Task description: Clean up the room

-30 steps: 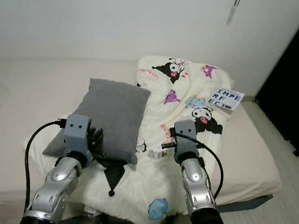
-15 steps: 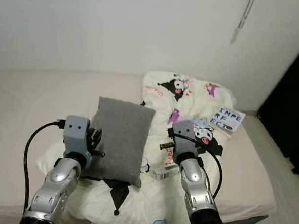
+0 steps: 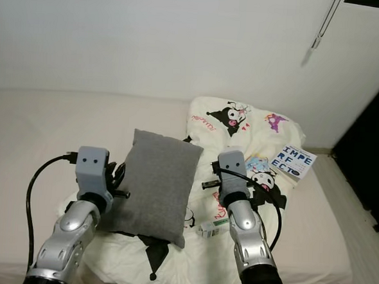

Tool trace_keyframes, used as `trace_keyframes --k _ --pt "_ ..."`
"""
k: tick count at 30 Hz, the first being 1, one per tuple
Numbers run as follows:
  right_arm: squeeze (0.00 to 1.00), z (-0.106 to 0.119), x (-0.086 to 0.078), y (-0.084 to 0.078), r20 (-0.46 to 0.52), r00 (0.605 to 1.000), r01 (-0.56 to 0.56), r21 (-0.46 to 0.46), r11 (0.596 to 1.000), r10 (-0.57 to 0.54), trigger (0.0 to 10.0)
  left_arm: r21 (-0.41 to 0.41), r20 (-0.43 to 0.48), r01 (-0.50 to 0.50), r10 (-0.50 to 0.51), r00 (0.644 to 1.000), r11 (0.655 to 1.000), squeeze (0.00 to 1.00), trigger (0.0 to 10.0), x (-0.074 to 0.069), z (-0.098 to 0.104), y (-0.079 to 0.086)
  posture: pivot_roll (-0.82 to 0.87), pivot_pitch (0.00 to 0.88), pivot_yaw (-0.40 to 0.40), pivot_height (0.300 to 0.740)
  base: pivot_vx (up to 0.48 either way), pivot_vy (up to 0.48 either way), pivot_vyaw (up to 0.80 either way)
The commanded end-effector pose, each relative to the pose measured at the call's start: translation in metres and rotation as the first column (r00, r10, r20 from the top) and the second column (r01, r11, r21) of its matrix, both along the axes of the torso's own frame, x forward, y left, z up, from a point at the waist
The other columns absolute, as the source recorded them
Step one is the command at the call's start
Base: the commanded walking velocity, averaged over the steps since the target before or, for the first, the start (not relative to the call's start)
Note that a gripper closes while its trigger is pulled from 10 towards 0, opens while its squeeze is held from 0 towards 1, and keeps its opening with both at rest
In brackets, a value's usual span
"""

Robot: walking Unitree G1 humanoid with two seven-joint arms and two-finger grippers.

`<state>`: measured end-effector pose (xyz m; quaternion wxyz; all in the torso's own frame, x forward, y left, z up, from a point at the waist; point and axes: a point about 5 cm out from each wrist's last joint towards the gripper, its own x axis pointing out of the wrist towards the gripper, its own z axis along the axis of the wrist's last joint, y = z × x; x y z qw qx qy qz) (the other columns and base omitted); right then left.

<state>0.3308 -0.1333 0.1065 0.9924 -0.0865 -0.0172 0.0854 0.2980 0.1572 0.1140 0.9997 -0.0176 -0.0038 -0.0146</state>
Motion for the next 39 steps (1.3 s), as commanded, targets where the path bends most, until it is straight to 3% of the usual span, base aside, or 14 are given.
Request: trace_keyframes --k 1,9,24,27,32,39 --pt "0.00 -0.007 -0.003 -0.002 -0.038 0.999 0.017 0.016 1.000 -0.017 10.0 -0.013 -0.023 -0.006 0.006 1.000 1.000 0.00 10.0 -0.003 -0.008 0.000 0.08 0.091 -0.073 0.740 0.000 0.000 0.00" --pt "0.00 -0.018 -0.007 0.001 -0.077 0.997 0.017 0.006 1.000 -0.017 10.0 0.010 -0.056 -0.030 0.030 0.998 1.000 0.00 10.0 -0.006 -0.018 0.008 0.08 0.089 -0.073 0.740 0.000 0.000 0.00" --pt "0.00 -0.025 -0.010 0.001 -0.099 0.995 0.028 0.023 0.999 -0.025 10.0 0.075 -0.110 0.039 -0.031 0.993 0.996 0.00 10.0 -0.007 -0.029 0.000 0.08 0.090 -0.065 0.740 0.000 0.000 0.00" --pt "0.00 -0.041 -0.016 -0.005 -0.155 0.987 0.033 -0.031 0.999 -0.038 10.0 0.096 -0.187 0.025 -0.006 0.982 0.995 0.00 10.0 -0.007 -0.048 0.001 0.08 0.098 -0.067 0.740 0.000 0.000 0.00" --pt "0.00 -0.050 -0.021 -0.010 -0.192 0.980 0.049 -0.040 0.998 -0.056 10.0 0.122 -0.231 -0.004 0.033 0.972 0.992 0.00 10.0 -0.007 -0.058 0.005 0.08 0.105 -0.061 0.740 0.000 0.000 0.00" --pt "0.00 -0.051 -0.023 -0.011 -0.195 0.979 0.062 -0.029 0.998 -0.066 10.0 0.089 -0.195 -0.017 0.034 0.980 0.996 0.00 10.0 -0.007 -0.052 0.007 0.08 0.105 -0.056 0.740 0.000 0.000 0.00"
